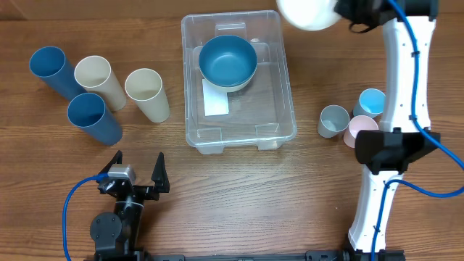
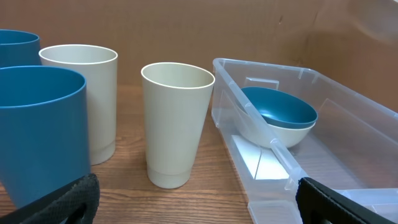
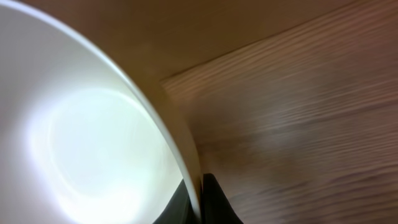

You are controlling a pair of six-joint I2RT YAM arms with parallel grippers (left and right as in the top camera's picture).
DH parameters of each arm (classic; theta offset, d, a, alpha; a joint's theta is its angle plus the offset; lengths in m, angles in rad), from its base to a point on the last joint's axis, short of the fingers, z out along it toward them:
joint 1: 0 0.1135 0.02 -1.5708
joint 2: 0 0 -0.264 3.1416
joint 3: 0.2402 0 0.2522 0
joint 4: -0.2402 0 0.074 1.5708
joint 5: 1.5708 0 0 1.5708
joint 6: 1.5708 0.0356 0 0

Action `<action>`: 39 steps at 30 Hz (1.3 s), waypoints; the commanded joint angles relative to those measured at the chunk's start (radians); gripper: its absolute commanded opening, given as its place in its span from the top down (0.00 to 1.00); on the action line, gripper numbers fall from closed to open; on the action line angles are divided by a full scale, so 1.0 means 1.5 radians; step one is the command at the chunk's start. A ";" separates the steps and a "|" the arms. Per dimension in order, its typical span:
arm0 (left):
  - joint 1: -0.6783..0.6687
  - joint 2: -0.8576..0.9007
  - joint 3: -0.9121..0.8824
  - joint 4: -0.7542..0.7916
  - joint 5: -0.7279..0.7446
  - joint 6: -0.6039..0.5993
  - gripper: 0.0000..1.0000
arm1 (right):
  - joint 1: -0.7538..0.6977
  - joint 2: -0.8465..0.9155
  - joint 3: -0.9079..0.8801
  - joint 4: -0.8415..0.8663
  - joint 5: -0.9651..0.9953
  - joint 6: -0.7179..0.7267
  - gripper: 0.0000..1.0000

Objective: Pack container
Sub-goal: 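Carry the small cream bowl over the bin and stack it on the blue bowl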

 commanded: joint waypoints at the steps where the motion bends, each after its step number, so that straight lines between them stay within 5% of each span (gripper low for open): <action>1: 0.007 -0.005 -0.002 0.001 0.007 -0.005 0.00 | 0.068 -0.018 0.011 -0.036 -0.039 -0.082 0.96; 19: 0.007 -0.005 -0.002 0.001 0.007 -0.005 0.00 | 0.192 -0.017 -0.285 0.143 0.007 -0.091 0.96; 34: 0.007 -0.005 -0.002 0.001 0.007 -0.005 0.00 | 0.228 -0.015 -0.292 0.222 0.025 -0.118 0.96; 36: 0.007 -0.005 -0.002 0.001 0.007 -0.005 0.00 | 0.228 -0.015 -0.292 0.221 0.028 -0.119 0.82; 38: 0.007 -0.005 -0.002 0.001 0.007 -0.005 0.00 | 0.228 -0.015 -0.292 0.221 0.035 -0.118 0.39; 39: 0.007 -0.005 -0.002 0.001 0.007 -0.005 0.00 | 0.228 -0.015 -0.292 0.221 0.036 -0.119 0.33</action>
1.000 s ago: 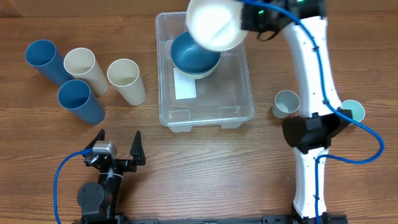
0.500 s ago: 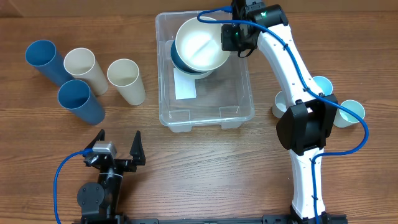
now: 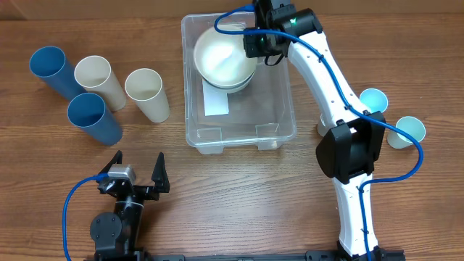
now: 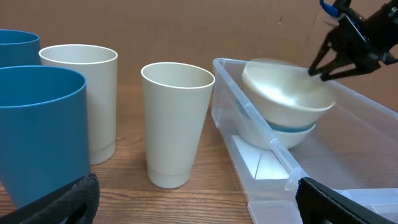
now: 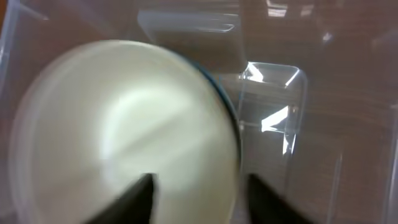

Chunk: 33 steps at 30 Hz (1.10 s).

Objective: Pack container
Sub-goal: 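Carry the small cream bowl over the bin and stack it on the blue bowl, then open the right gripper and adjust the stacked bowls in the bin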

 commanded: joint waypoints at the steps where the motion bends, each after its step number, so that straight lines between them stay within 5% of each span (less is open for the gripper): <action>1: 0.007 -0.005 -0.002 0.001 0.008 -0.005 0.00 | -0.001 -0.015 0.000 0.005 0.014 -0.003 0.28; 33: 0.007 -0.005 -0.002 0.001 0.008 -0.005 0.00 | -0.080 0.004 0.009 -0.013 0.030 -0.040 0.43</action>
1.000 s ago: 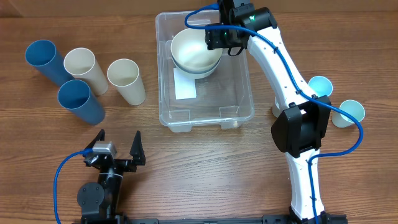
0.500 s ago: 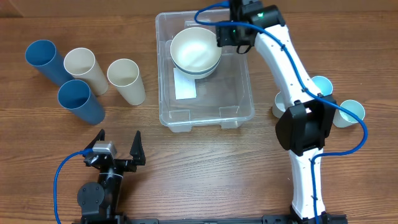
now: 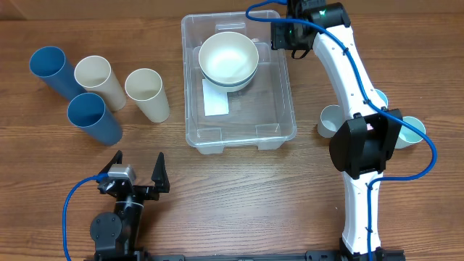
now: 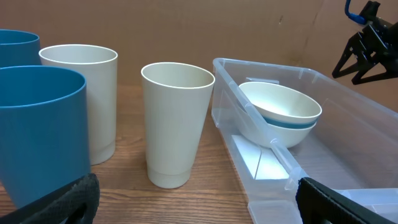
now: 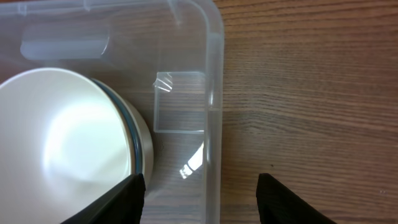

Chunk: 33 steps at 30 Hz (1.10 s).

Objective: Pack container
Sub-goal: 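Open the right gripper and adjust the stacked bowls in the bin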

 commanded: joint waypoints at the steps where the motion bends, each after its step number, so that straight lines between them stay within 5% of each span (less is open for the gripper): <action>1: 0.007 -0.005 -0.002 0.001 0.008 -0.005 0.00 | 0.005 0.003 0.009 0.002 -0.026 -0.044 0.43; 11: 0.007 -0.005 -0.002 0.001 0.008 -0.005 0.00 | 0.025 0.004 0.009 -0.005 -0.057 -0.139 0.43; 33: 0.007 -0.005 -0.002 0.001 0.008 -0.005 0.00 | 0.020 0.048 0.008 0.002 -0.010 -0.073 0.50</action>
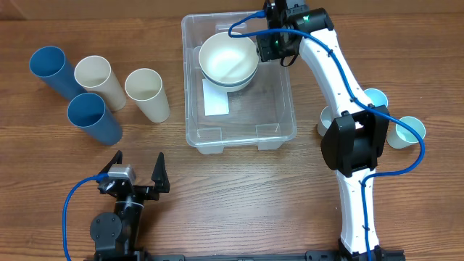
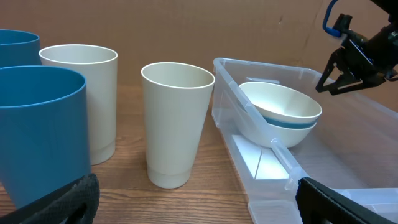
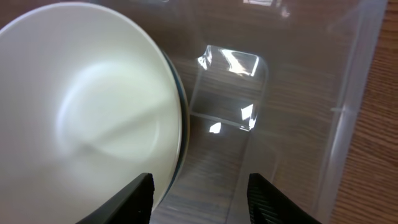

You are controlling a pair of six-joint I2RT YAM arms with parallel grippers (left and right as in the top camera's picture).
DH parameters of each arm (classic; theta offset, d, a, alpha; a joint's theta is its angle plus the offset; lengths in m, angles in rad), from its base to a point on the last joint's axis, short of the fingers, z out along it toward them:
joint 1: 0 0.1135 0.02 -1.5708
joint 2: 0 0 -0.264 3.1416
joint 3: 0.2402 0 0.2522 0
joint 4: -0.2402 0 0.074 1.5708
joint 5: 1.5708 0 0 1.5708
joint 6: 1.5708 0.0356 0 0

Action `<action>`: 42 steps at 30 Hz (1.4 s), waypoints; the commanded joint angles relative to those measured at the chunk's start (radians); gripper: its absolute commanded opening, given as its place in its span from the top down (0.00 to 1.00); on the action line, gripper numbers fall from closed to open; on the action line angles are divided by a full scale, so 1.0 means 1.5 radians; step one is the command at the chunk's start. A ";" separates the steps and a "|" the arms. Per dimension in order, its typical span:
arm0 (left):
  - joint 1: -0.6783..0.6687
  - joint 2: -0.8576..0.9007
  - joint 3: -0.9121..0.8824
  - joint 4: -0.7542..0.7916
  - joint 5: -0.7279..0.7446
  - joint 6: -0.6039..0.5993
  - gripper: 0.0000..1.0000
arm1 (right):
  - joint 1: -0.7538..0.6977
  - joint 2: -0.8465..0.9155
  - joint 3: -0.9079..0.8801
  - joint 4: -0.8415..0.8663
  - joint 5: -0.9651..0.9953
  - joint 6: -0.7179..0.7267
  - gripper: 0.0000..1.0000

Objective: Pack container
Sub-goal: 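Open the right gripper and adjust the stacked bowls in the bin, then move the right gripper to the light blue cup and grasp it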

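Observation:
A clear plastic container (image 1: 279,109) stands at mid-table. At its back end a white bowl (image 1: 228,56) is nested in a blue bowl (image 1: 239,81); the left wrist view shows the white bowl (image 2: 283,102) above the blue bowl's rim (image 2: 295,125). My right gripper (image 1: 270,45) hangs open inside the container's outline, just right of the bowls, holding nothing. In its own view the right gripper (image 3: 200,190) has the white bowl (image 3: 87,118) at its left finger. My left gripper (image 1: 138,176) rests open near the front edge, also seen as the left gripper (image 2: 193,208).
Two blue tall cups (image 1: 93,117) and two cream tall cups (image 1: 147,93) stand left of the container. Small cups sit at the right: a grey one (image 1: 330,120) and light blue ones (image 1: 375,97), partly behind the right arm (image 1: 341,87).
My right gripper, still open, has moved from outside the container's back right corner to inside its outline, close beside the nested bowls. The bowls and the left arm have not moved.
The blue bowl lay alone in the container while my right gripper held the white bowl high at the back right. Then the white bowl was on the blue one with the gripper at it. Then the gripper was open and clear; now it is beside the bowls again.

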 commanded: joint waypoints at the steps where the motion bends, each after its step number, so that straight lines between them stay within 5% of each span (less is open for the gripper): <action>1: 0.007 -0.005 -0.002 0.001 0.008 -0.005 0.00 | -0.011 0.013 0.008 0.006 0.047 0.046 0.50; 12: 0.007 -0.005 -0.002 0.001 0.008 -0.005 0.00 | -0.011 0.013 0.008 0.007 0.112 0.113 0.49; 20: 0.007 -0.005 -0.002 0.001 0.008 -0.005 0.00 | -0.008 -0.008 0.061 -0.005 0.023 0.075 0.48; 27: 0.007 -0.005 -0.002 0.001 0.008 -0.005 0.00 | -0.010 -0.033 0.207 -0.110 0.002 0.075 0.00; 42: 0.007 -0.005 -0.002 0.001 0.008 -0.005 0.00 | -0.122 -0.062 0.255 -0.378 0.004 0.080 0.00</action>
